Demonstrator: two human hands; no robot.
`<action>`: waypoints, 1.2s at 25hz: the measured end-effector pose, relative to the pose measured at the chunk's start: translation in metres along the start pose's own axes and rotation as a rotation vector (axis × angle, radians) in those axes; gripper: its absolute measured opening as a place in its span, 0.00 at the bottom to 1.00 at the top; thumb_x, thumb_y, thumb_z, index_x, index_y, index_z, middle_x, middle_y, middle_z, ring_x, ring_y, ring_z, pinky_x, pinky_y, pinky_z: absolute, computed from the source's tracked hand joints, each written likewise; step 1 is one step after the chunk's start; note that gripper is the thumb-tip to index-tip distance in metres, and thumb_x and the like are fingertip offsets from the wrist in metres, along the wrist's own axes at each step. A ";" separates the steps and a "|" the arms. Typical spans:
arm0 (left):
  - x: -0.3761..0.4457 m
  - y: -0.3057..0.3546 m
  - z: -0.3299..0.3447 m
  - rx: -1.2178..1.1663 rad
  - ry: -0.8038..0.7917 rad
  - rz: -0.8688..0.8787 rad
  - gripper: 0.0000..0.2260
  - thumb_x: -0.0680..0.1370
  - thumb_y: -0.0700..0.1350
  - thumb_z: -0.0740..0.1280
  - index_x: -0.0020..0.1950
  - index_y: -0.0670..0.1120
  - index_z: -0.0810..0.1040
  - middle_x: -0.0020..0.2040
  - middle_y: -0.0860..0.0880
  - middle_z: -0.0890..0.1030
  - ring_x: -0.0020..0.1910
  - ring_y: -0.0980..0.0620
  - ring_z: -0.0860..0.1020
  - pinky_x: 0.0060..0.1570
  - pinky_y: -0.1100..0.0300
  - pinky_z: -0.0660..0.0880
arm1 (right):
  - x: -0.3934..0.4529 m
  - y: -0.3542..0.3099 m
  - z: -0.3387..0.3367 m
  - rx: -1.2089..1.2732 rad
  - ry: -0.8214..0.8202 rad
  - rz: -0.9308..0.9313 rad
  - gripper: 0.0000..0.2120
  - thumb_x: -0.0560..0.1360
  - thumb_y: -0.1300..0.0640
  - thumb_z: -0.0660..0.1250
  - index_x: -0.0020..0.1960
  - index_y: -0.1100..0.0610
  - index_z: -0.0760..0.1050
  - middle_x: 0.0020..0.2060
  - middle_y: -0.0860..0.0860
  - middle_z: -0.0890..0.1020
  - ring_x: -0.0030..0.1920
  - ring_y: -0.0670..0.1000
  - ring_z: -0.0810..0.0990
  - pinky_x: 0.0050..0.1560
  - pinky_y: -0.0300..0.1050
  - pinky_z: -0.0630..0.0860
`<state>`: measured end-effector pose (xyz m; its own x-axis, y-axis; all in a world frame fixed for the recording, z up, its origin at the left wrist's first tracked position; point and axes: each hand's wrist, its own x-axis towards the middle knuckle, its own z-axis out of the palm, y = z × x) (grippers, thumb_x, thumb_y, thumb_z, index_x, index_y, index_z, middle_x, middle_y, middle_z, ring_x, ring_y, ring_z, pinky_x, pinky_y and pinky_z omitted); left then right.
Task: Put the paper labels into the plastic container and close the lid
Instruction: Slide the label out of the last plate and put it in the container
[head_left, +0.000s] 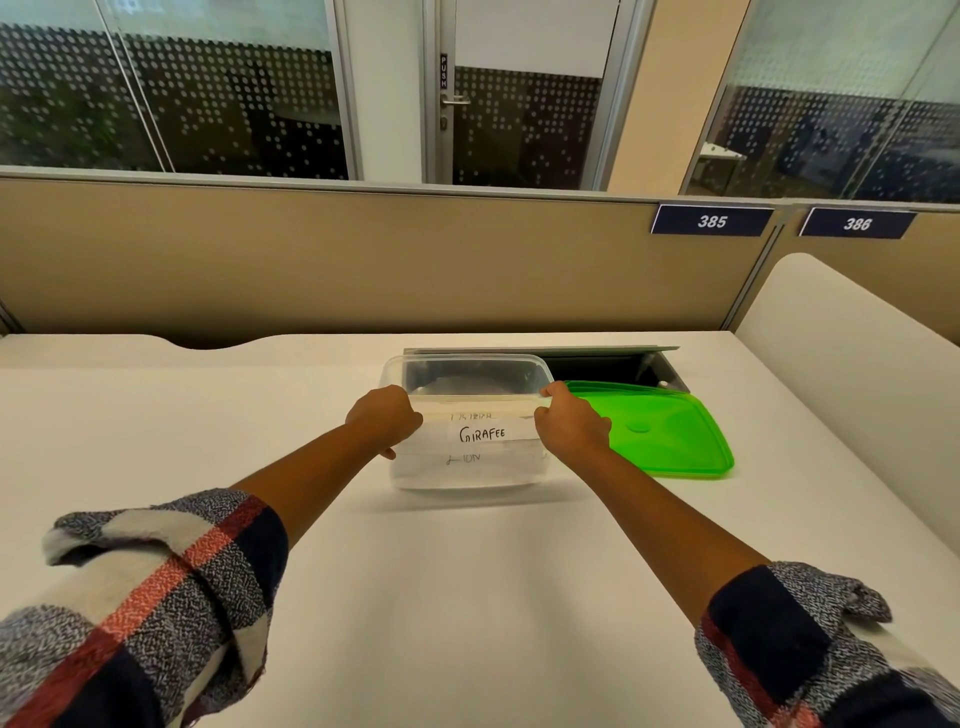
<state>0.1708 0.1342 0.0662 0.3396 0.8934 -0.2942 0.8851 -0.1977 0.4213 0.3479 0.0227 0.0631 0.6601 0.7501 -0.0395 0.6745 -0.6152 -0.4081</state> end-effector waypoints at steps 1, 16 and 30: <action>0.000 0.000 0.000 0.007 0.005 0.000 0.16 0.77 0.45 0.63 0.62 0.39 0.71 0.57 0.40 0.78 0.44 0.42 0.83 0.23 0.64 0.72 | 0.000 0.001 0.000 -0.018 0.006 -0.008 0.16 0.79 0.57 0.55 0.66 0.53 0.66 0.56 0.58 0.80 0.58 0.60 0.77 0.60 0.51 0.66; -0.043 0.001 0.010 0.023 0.401 0.276 0.16 0.79 0.47 0.59 0.65 0.45 0.73 0.59 0.44 0.80 0.54 0.45 0.79 0.50 0.55 0.76 | -0.019 0.012 -0.014 0.017 0.117 -0.193 0.16 0.78 0.59 0.54 0.64 0.53 0.68 0.55 0.57 0.82 0.55 0.61 0.78 0.56 0.52 0.70; -0.125 -0.075 0.119 0.079 0.308 0.425 0.21 0.79 0.48 0.60 0.71 0.46 0.67 0.72 0.49 0.69 0.71 0.51 0.67 0.67 0.57 0.67 | -0.112 0.083 0.044 -0.259 0.328 -0.575 0.20 0.62 0.66 0.73 0.53 0.55 0.80 0.56 0.54 0.83 0.59 0.56 0.80 0.62 0.63 0.71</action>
<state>0.1000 -0.0106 -0.0311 0.5746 0.8028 0.1591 0.7152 -0.5871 0.3793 0.3154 -0.1018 -0.0065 0.2144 0.8864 0.4104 0.9758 -0.2126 -0.0506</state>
